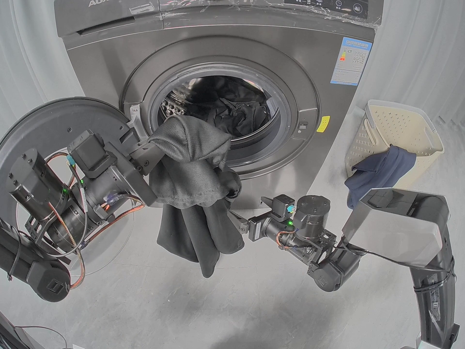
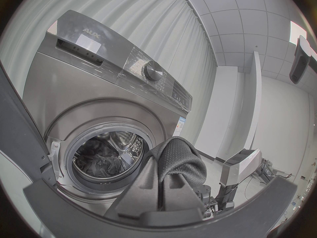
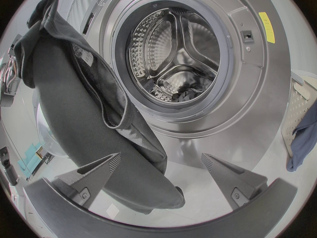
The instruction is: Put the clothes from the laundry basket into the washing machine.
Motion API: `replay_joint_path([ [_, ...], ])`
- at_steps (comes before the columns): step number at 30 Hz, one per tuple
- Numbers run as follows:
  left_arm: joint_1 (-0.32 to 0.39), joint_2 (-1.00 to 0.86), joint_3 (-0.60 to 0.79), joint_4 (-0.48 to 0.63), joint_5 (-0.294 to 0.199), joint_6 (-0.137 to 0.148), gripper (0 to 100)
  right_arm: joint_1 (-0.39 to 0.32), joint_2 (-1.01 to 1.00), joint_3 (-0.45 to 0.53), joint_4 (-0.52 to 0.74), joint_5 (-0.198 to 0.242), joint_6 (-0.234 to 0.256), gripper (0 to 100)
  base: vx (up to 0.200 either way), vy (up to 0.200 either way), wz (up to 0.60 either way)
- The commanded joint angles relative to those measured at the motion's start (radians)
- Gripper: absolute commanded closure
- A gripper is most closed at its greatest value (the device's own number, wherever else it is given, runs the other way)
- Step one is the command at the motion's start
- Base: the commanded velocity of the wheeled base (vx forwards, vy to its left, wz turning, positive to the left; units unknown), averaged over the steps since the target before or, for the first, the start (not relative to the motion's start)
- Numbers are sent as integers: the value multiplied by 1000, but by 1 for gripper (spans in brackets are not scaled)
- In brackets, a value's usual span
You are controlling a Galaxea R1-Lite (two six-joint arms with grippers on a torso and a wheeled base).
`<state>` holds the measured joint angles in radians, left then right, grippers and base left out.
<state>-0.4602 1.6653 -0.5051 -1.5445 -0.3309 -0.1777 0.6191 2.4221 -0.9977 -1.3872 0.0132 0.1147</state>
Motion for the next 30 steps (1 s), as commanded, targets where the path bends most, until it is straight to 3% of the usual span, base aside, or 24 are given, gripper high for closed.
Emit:
replay_joint_path([
  [1, 0, 4, 2, 0, 1, 0, 100, 1, 63, -67, 2, -1, -1, 0, 0, 0, 0],
  [12, -11, 4, 5, 0, 1, 1, 100, -27, 77, -180, 51, -2, -15, 0, 0, 0, 0],
  [24, -11, 14, 5, 0, 1, 1, 100, 68, 77, -194, 40, -1, -18, 0, 0, 0, 0],
  [30, -9, 16, 0, 0, 3, -2, 100, 44, 130, -340, 45, -2, -21, 0, 0, 0, 0],
])
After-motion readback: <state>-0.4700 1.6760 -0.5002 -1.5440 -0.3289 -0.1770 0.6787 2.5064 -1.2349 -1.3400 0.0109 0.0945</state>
